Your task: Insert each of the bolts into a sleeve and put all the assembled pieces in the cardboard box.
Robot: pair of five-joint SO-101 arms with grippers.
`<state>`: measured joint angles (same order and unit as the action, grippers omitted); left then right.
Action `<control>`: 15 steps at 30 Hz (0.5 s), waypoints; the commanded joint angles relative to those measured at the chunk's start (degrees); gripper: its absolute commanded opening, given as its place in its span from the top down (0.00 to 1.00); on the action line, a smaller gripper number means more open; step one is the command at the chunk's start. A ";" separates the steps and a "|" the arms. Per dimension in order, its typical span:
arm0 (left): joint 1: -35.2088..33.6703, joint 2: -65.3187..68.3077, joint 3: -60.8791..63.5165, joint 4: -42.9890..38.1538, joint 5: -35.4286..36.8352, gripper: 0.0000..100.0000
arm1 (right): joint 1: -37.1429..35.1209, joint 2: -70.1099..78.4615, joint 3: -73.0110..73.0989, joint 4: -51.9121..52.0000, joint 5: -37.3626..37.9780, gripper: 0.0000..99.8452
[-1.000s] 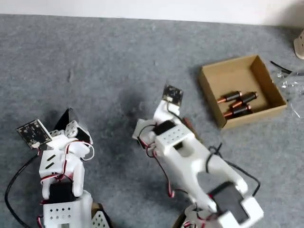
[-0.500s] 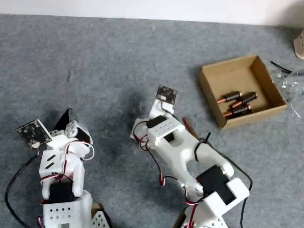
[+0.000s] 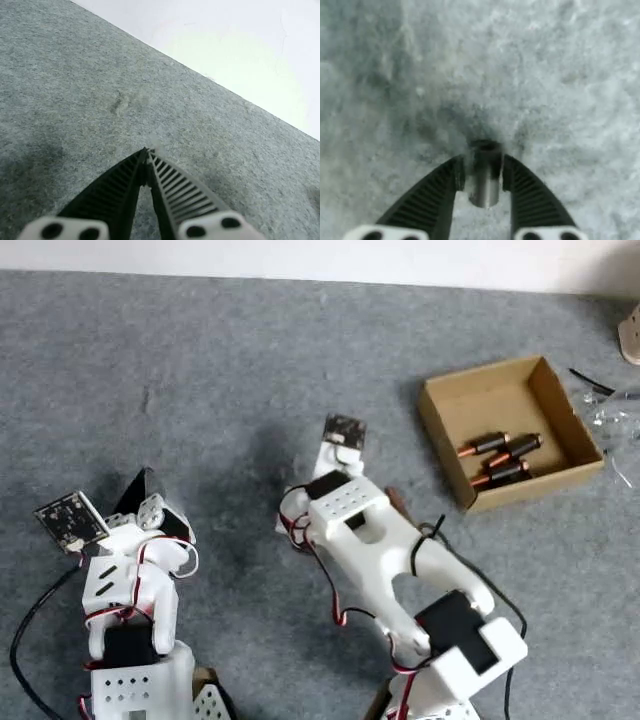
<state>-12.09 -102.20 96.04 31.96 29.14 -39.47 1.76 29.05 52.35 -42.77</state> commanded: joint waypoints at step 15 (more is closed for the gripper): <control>-0.31 0.48 1.27 -1.67 -0.35 0.99 | -4.79 -0.22 0.57 -4.44 1.05 0.89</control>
<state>-12.09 -102.20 96.04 31.96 29.14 -43.34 1.58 29.41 51.30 -42.24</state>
